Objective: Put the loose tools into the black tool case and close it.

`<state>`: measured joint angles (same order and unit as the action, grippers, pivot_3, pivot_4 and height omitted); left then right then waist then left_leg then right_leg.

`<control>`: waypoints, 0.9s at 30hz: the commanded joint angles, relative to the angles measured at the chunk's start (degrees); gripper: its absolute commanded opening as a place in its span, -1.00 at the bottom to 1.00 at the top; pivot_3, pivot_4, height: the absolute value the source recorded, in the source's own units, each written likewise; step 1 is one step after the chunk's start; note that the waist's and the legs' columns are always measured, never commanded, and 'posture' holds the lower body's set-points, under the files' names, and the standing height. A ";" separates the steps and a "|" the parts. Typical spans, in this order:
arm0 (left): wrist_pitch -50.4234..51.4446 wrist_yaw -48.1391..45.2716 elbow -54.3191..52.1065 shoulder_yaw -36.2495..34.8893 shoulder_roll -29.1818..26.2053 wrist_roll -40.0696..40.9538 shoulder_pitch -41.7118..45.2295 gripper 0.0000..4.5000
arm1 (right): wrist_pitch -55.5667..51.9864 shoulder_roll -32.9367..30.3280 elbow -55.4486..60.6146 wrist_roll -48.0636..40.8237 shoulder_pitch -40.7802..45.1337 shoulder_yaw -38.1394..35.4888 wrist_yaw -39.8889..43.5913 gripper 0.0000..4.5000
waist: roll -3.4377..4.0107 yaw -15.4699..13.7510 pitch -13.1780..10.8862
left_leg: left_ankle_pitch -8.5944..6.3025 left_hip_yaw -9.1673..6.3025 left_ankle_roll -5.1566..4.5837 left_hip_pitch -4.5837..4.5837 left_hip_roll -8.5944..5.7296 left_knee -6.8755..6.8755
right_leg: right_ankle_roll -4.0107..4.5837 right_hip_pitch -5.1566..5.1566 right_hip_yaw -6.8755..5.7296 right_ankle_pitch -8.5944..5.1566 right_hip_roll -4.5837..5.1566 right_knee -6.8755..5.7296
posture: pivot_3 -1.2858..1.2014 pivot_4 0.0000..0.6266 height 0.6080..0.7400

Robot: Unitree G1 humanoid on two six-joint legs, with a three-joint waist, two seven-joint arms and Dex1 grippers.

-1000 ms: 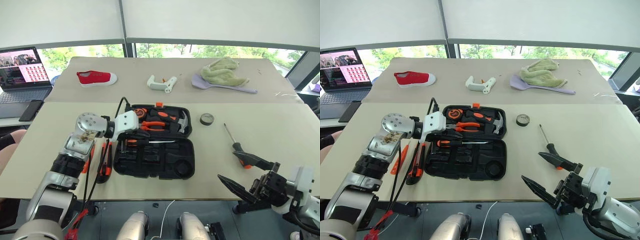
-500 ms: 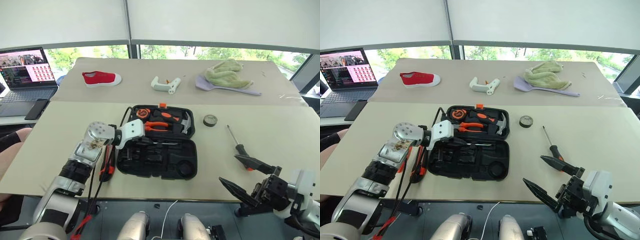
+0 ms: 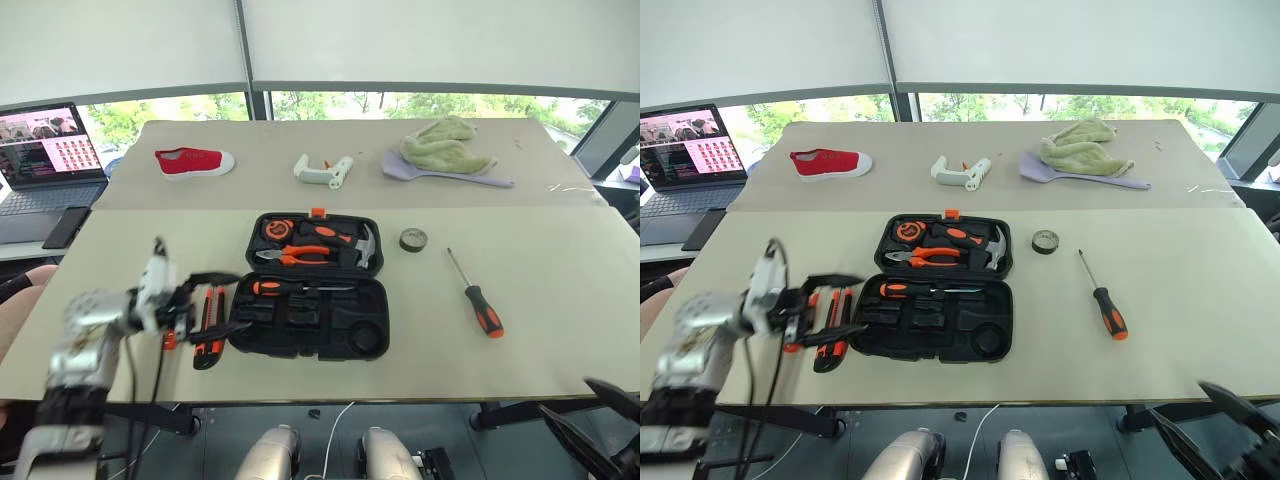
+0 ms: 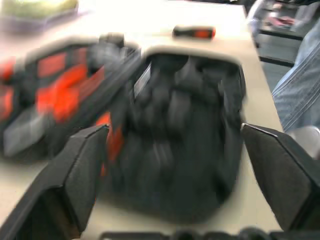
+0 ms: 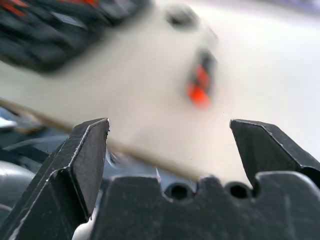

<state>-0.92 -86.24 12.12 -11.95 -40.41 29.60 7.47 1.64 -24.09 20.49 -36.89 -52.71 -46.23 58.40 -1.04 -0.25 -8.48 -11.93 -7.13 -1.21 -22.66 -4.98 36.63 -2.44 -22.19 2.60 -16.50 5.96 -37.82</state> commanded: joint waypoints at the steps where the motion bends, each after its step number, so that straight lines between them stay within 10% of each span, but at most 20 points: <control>1: -1.85 0.92 -4.80 -3.54 0.21 2.65 -4.04 0.99 | 1.01 -0.59 0.14 1.44 0.84 -1.09 -1.98 1.00 | 0.08 -0.23 0.02 | -0.07 0.00 0.12 0.00 0.00 0.00 | -0.02 0.00 0.02 -0.04 0.09 0.08 | 0.03 -0.52 1.00; 8: 5.23 5.88 -18.34 -1.40 3.21 7.95 -7.07 0.99 | -20.86 -14.46 7.74 -3.12 10.50 0.86 -14.17 1.00 | 0.16 -0.42 0.06 | -0.14 0.08 0.23 -0.11 -0.06 0.01 | -0.10 0.03 -0.09 -0.02 0.21 0.16 | 0.03 -0.52 1.00; 14: 9.43 10.03 -23.21 2.66 5.22 8.30 -5.38 0.99 | -54.09 -36.73 1.95 -7.28 35.08 16.08 -24.50 1.00 | 0.18 0.16 0.06 | 0.09 0.35 -0.16 -0.15 -0.06 0.01 | -0.09 0.01 -0.14 -0.01 -0.11 0.10 | 0.03 -0.52 1.00; 24: 8.48 11.09 -23.70 3.49 5.19 7.01 -5.47 0.99 | -69.48 -37.72 -7.62 -1.08 62.72 37.38 -29.28 1.00 | 0.14 -0.39 0.00 | -0.11 0.52 -0.33 -0.36 -0.12 0.15 | -0.26 -0.12 -0.04 0.07 -0.31 0.24 | 0.03 -0.52 1.00; 27: 8.25 11.10 -23.93 3.25 5.22 7.16 -5.41 1.00 | -71.58 -37.77 -8.17 0.66 64.92 39.72 -29.40 0.49 | 0.15 -0.47 0.00 | -0.12 0.50 -0.36 -0.39 -0.12 0.15 | -0.26 -0.15 -0.06 0.07 -0.32 0.26 | 0.03 -0.52 1.00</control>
<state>8.38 -75.20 -10.50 -7.70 -34.83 36.10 1.87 -68.48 -61.44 12.25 -37.32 10.94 -6.52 29.21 -0.90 -0.72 -8.48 -12.05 -6.62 -1.57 -23.05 -5.10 36.78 -2.70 -22.34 2.55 -16.43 5.64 -37.56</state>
